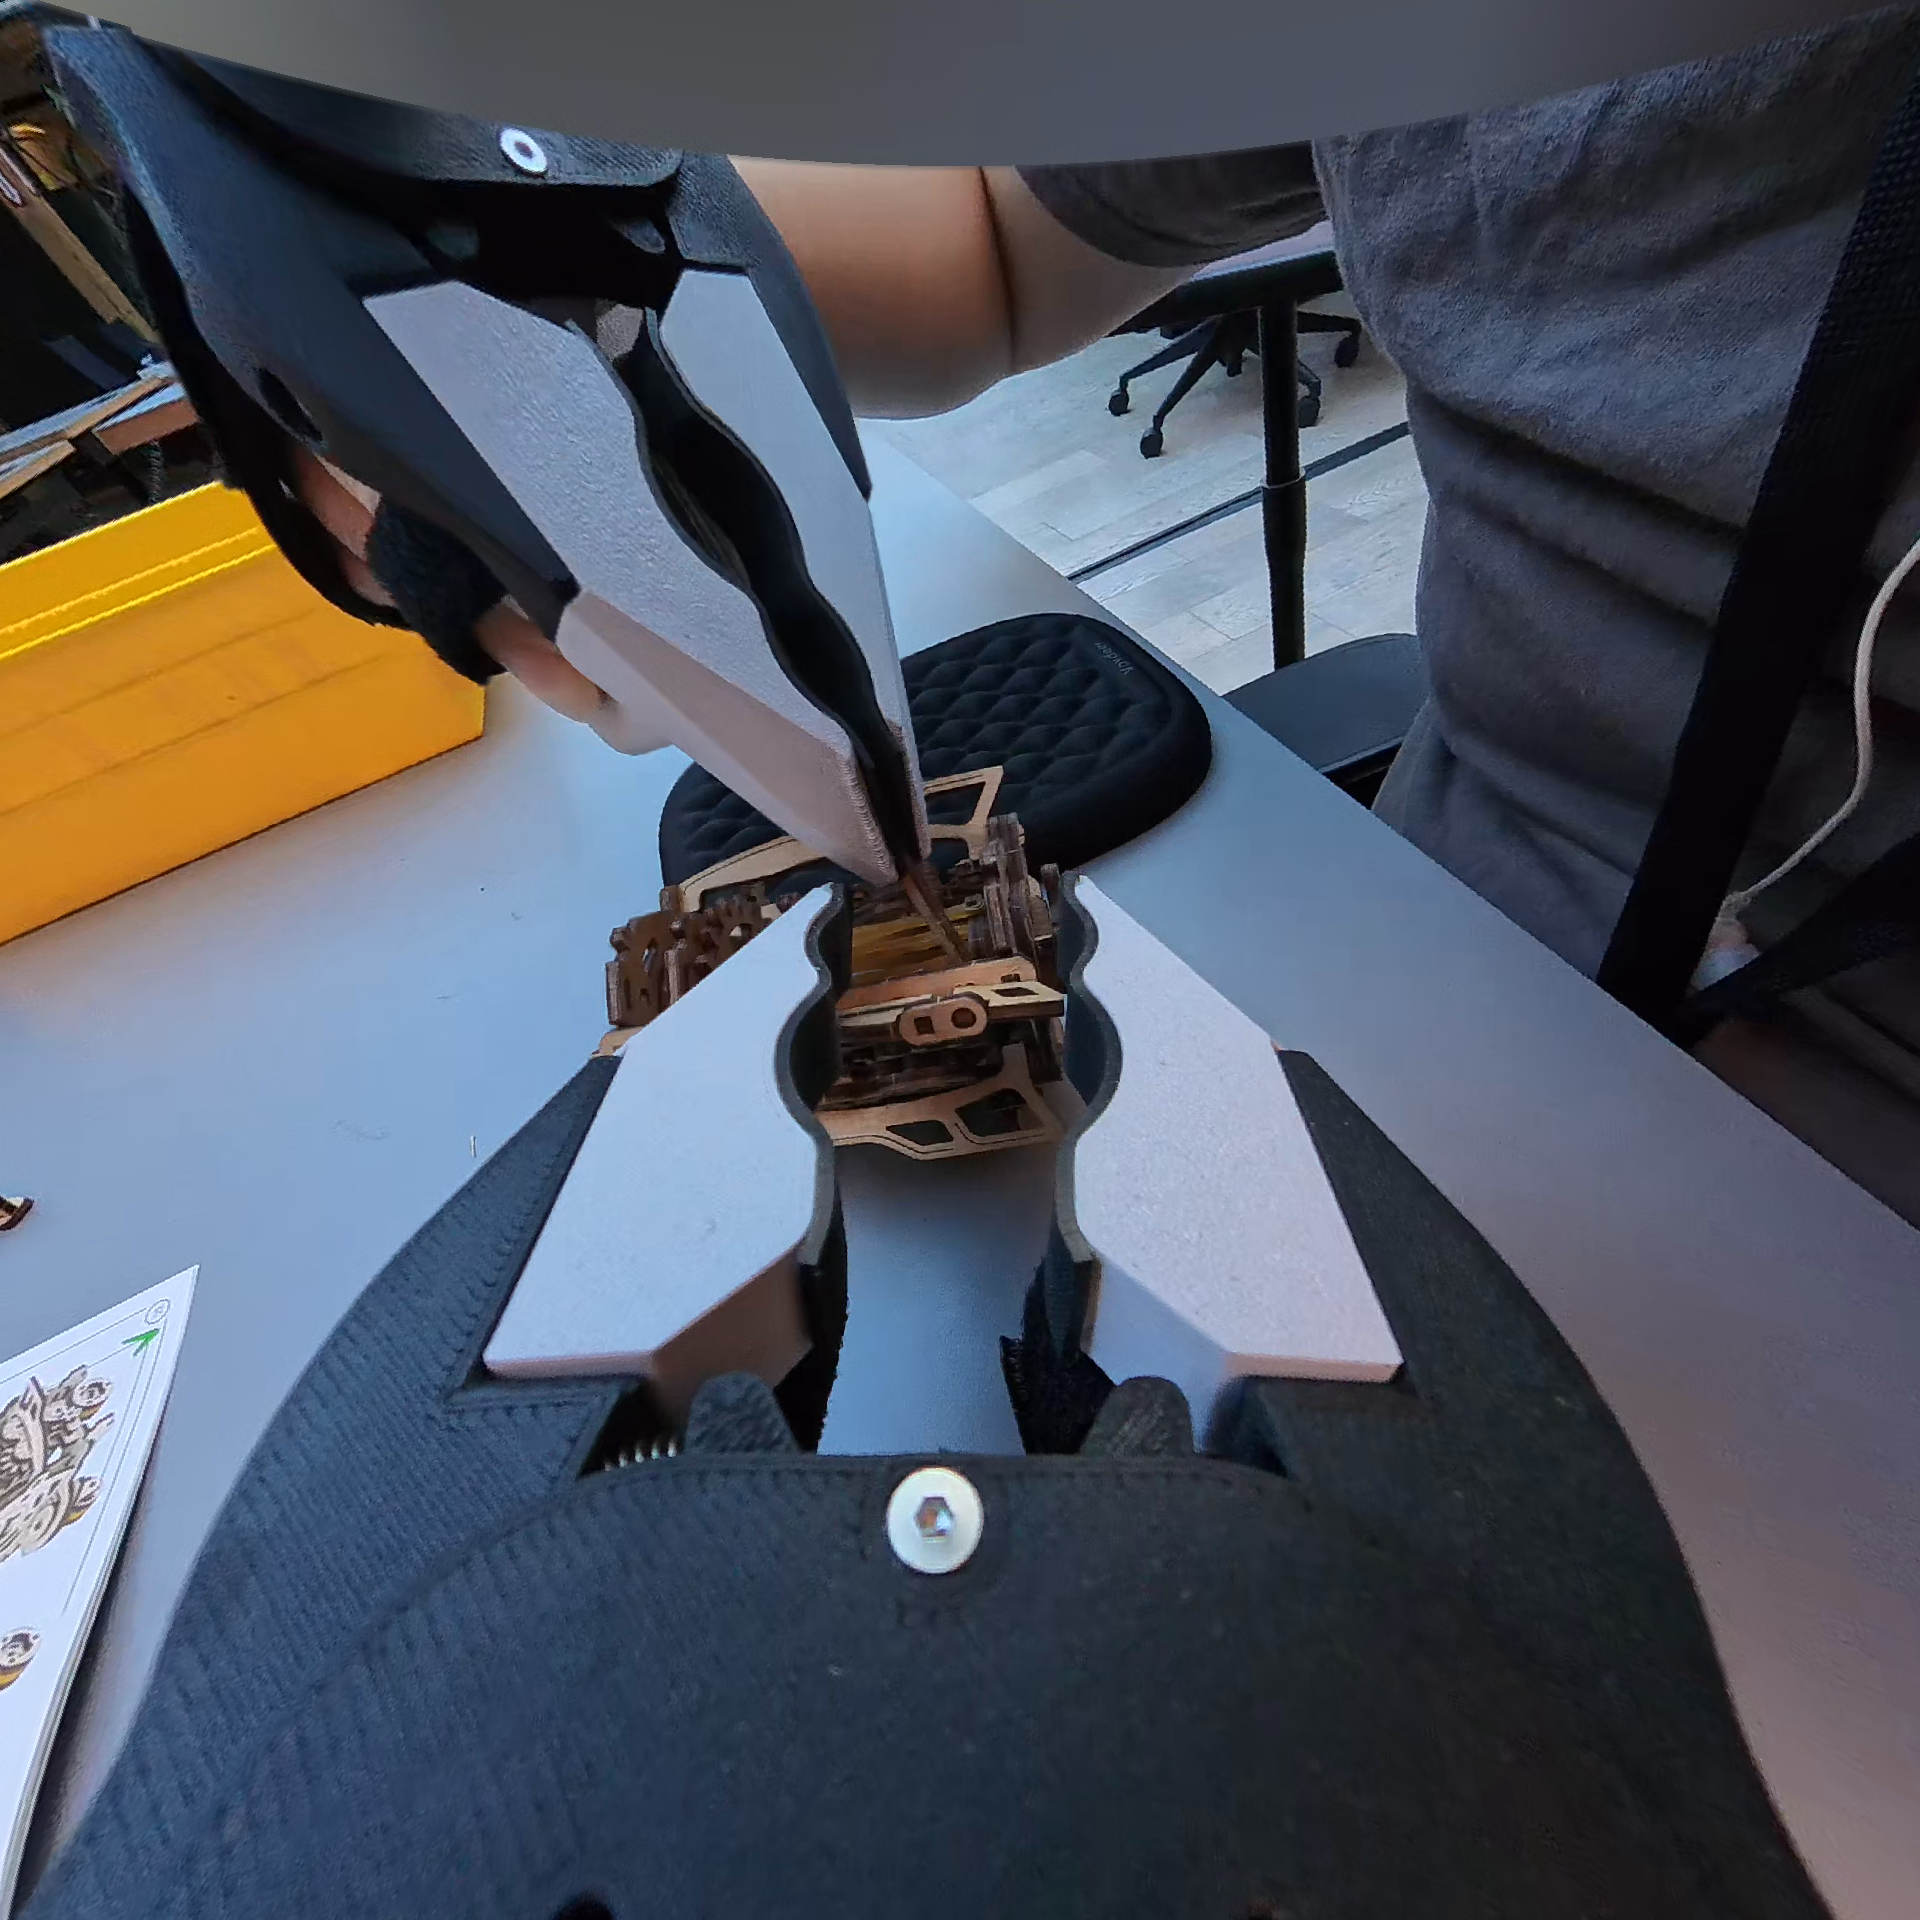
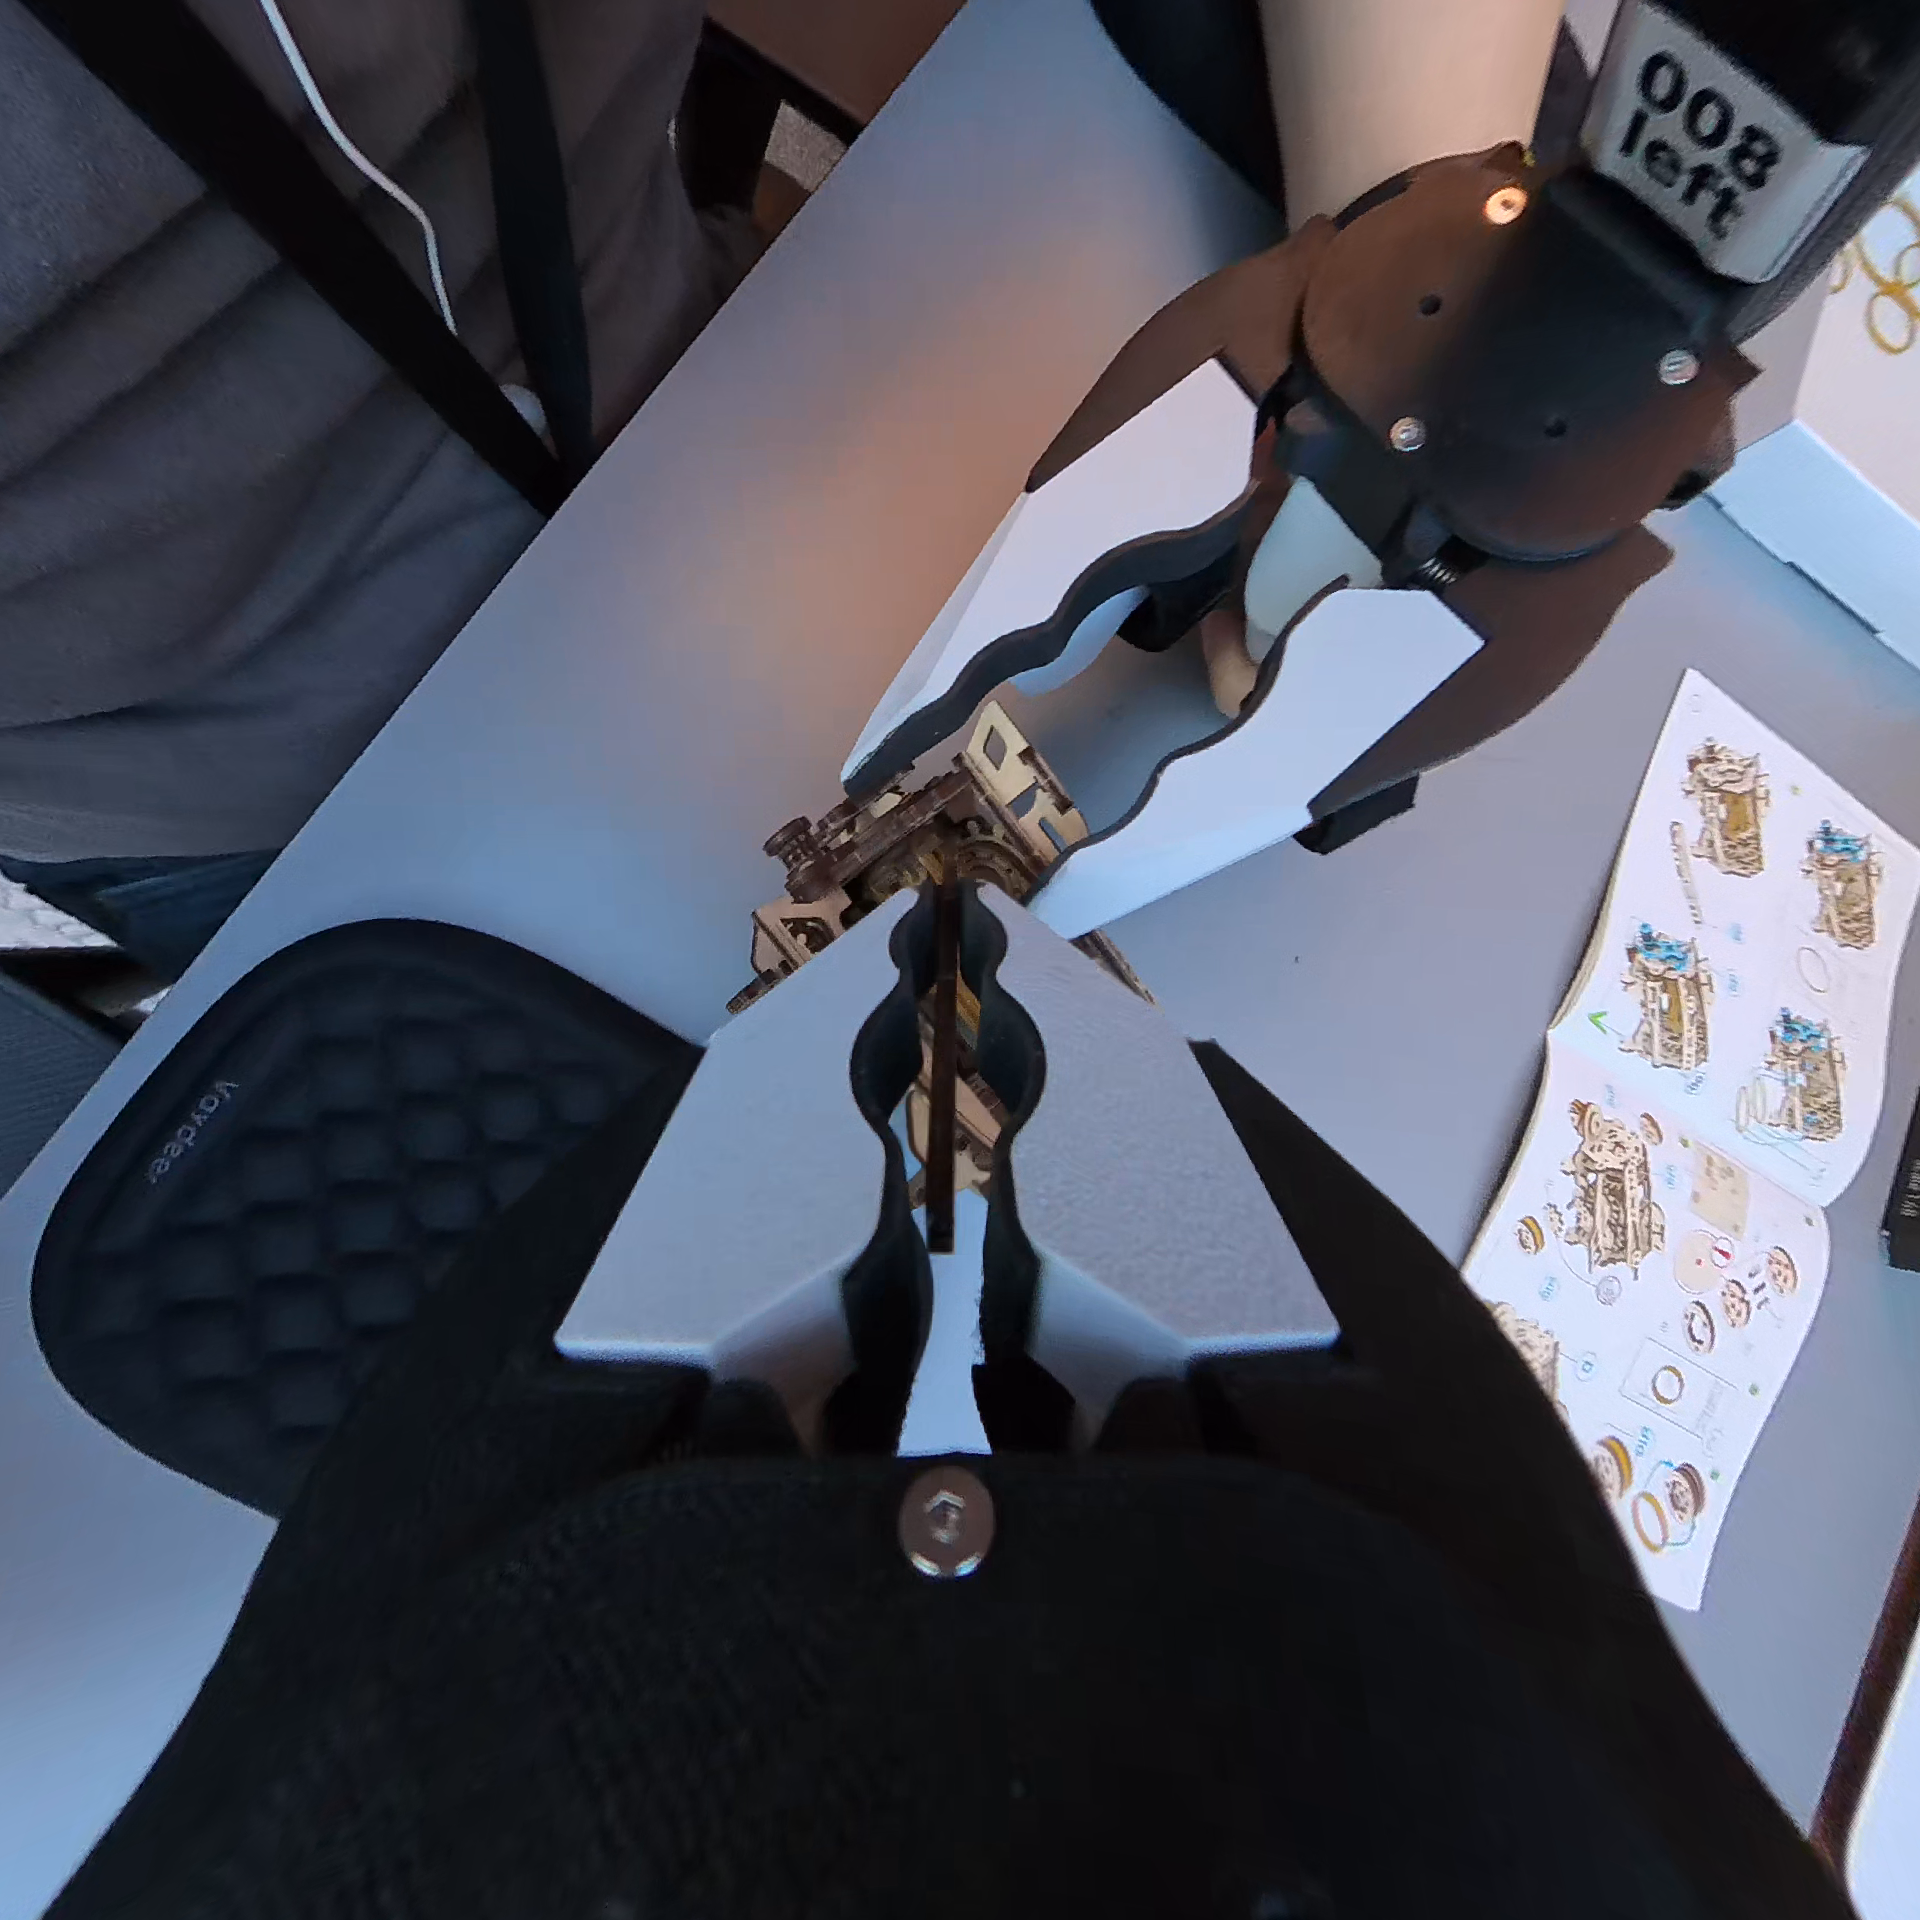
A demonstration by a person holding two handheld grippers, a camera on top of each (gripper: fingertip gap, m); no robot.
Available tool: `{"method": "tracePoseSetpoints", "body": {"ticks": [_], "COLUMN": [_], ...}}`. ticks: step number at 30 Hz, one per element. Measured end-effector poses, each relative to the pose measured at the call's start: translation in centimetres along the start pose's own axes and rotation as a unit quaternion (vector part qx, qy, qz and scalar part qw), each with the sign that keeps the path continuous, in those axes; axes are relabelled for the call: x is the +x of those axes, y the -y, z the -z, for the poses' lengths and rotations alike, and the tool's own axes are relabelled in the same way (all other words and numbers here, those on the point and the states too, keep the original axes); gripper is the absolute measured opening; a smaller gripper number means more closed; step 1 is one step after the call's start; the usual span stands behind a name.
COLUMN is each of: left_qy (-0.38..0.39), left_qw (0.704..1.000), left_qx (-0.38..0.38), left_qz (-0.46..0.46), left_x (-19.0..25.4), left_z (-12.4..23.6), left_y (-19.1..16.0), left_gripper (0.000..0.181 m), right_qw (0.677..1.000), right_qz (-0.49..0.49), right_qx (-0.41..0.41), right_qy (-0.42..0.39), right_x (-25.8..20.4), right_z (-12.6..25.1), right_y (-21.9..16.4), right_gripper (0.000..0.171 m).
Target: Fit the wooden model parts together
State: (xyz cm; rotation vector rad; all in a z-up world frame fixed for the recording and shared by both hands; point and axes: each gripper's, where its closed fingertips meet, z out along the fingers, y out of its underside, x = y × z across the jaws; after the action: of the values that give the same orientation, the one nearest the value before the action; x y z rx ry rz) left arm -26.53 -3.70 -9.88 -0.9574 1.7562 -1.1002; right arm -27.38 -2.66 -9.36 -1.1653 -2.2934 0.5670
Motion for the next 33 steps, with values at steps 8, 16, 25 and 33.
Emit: {"method": "tracePoseSetpoints", "body": {"ticks": [8, 16, 25, 33], "left_qy": [0.009, 0.098, 0.037, 0.037], "left_qw": [0.999, 0.991, 0.989, 0.987], "left_qx": [0.036, 0.059, -0.05, -0.04], "left_qz": [0.004, 0.073, 0.132, 0.154], "left_x": [0.0, -4.7, -3.2, -3.3], "left_z": [0.7, 2.1, -1.1, -0.5], "left_y": [1.5, 1.4, -1.6, -1.5], "left_gripper": [0.043, 0.118, 0.113, 0.096], "right_qw": [0.996, 0.943, 0.906, 0.896], "right_qz": [-0.029, -0.16, -0.207, -0.215], "right_qx": [0.022, 0.107, 0.169, 0.191], "right_qy": [-0.079, -0.271, -0.329, -0.338], "right_x": [0.6, -1.3, -2.7, -2.5], "right_z": [1.3, 5.8, 6.0, 5.5], "right_y": [0.1, -1.0, -1.3, -2.3], "right_gripper": [0.001, 0.001, 0.002, 0.002]}}
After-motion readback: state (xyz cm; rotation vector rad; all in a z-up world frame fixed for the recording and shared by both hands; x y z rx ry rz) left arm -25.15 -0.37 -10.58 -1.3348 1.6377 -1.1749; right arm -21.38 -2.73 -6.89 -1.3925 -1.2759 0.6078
